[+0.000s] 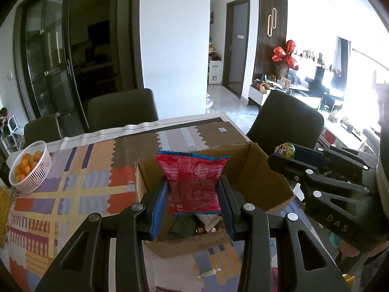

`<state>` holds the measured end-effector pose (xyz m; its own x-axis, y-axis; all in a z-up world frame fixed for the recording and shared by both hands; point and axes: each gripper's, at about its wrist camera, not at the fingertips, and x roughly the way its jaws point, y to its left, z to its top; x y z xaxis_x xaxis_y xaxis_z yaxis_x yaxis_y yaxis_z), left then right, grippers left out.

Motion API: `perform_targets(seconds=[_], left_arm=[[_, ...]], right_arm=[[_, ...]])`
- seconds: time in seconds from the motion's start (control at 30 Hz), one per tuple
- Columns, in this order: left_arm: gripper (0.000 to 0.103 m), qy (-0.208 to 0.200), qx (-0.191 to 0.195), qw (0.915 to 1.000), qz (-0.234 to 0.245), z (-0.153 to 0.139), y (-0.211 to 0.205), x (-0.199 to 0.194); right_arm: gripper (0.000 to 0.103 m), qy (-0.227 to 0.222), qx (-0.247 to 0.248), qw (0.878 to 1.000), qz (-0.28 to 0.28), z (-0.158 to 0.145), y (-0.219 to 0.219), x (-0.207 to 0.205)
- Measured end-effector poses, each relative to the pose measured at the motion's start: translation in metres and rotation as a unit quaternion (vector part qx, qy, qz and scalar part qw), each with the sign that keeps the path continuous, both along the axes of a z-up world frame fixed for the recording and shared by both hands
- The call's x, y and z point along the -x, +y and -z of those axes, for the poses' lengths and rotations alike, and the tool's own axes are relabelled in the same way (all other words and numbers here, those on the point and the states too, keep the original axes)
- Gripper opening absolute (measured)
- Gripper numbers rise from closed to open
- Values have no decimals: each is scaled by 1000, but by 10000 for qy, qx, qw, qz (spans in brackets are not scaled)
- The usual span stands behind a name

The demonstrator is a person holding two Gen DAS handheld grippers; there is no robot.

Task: Organize snacks
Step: 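Carry the red packet and lollipop over the box and open both tools, then withdraw both open tools from the box back toward the snacks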

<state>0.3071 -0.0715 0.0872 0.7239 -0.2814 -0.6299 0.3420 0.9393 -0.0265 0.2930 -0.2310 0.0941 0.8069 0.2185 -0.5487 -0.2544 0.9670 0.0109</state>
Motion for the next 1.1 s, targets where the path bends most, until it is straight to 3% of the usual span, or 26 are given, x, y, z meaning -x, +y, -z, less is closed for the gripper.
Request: perform_targets(seconds=[0.43, 0.5, 0.57, 0.63, 0.73, 1.1], left_arm=[[41, 437, 69, 9990, 51, 23, -4, -45], [50, 450, 107, 9989, 25, 25, -2, -48], [58, 387, 92, 9992, -25, 24, -1, -47], [61, 328, 61, 9994, -86, 22, 1, -45], [67, 245, 33, 9996, -102, 19, 4, -37], [71, 49, -32, 10000, 13, 14, 5, 14]], right_arm=[[26, 311, 21, 9995, -32, 19, 0, -48], [26, 377, 18, 9993, -29, 22, 1, -54], [31, 404, 12, 9992, 0, 24, 1, -57], [44, 454, -22, 9990, 43, 25, -1, -59], [44, 456, -34, 9989, 122, 25, -2, -56], [54, 330, 50, 9990, 288, 22, -2, -6]])
